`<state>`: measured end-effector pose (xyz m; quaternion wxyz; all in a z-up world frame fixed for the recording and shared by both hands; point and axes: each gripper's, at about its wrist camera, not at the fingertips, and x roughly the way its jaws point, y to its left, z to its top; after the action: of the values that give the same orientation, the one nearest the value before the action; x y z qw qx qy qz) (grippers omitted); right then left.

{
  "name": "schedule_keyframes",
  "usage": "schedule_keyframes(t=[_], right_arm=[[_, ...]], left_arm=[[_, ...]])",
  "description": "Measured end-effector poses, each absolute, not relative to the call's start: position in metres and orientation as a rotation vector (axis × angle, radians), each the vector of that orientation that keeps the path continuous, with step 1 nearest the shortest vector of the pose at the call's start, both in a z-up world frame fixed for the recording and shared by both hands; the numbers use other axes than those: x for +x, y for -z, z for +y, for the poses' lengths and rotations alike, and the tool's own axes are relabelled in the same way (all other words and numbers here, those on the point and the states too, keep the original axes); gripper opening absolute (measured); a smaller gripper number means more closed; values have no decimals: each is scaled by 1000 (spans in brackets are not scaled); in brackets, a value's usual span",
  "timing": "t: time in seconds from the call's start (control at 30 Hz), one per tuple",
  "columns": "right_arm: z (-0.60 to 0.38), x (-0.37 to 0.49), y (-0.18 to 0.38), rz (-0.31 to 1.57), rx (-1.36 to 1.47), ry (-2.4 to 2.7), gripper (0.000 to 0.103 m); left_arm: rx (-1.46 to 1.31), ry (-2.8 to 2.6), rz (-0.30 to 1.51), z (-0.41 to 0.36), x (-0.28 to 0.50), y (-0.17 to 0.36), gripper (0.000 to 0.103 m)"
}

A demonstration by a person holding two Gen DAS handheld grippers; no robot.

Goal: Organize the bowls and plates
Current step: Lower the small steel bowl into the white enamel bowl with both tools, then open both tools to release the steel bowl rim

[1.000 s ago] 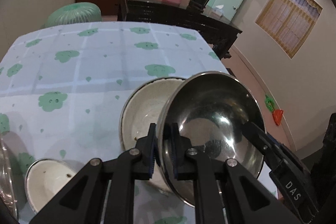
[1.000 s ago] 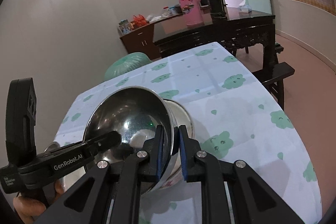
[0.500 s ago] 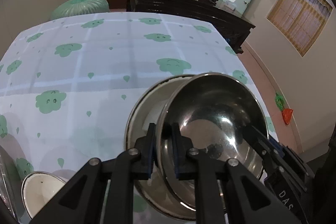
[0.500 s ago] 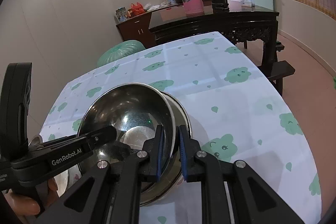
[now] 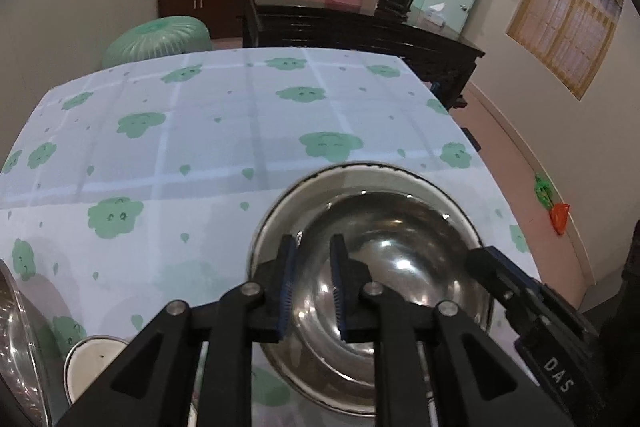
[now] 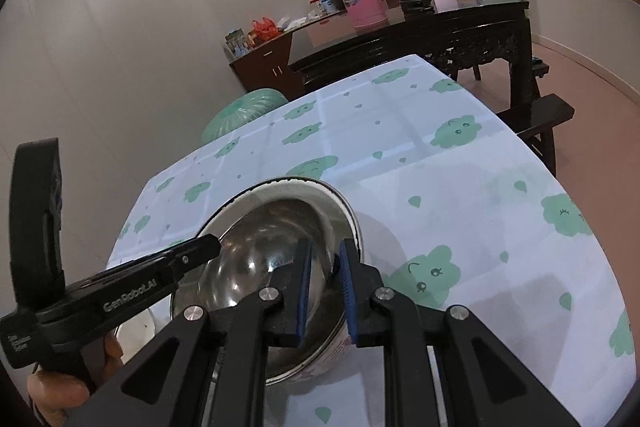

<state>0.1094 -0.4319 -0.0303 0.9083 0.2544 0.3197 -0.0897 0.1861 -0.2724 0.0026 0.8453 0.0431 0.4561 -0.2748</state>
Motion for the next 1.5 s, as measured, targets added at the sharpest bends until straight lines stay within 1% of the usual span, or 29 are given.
schedule_keyframes(t=[0.2,0.33,0.37,0.43,0.47,0.5,0.53,0.57,0.6,1.1,1.37,1.5], right_arm=[[-429,107,32,631,519,194,17],[-427,95,19,541,488,221,17],[-426,93,16,524,478,228,17],[-424,91,13,513,461,242,18],[-424,91,14,514,462,246,21],[-424,91,14,517,463,248,27],[-424,92,15,522,464,251,31],[-424,91,15,522,465,252,39],[-424,91,15,518,464,256,42],[-413,85,12,478,427,226,43],[-396,70,7,385,312,283,43],[-394,60,8,357,310,300,43]], left_arm=[[100,591,947,-275,182,-6,15],[127,552,897,-274,179,-9,16],[136,541,884,-274,178,-10,19],[140,520,868,-274,178,-10,40],[139,512,859,-273,177,-10,44],[139,504,849,-272,177,-10,46],[142,495,841,-272,177,-10,46],[149,485,834,-272,177,-9,46],[152,476,829,-271,176,-9,46],[169,391,755,-253,152,-12,47],[181,382,716,-243,137,-10,47],[149,382,698,-231,128,-6,47]])
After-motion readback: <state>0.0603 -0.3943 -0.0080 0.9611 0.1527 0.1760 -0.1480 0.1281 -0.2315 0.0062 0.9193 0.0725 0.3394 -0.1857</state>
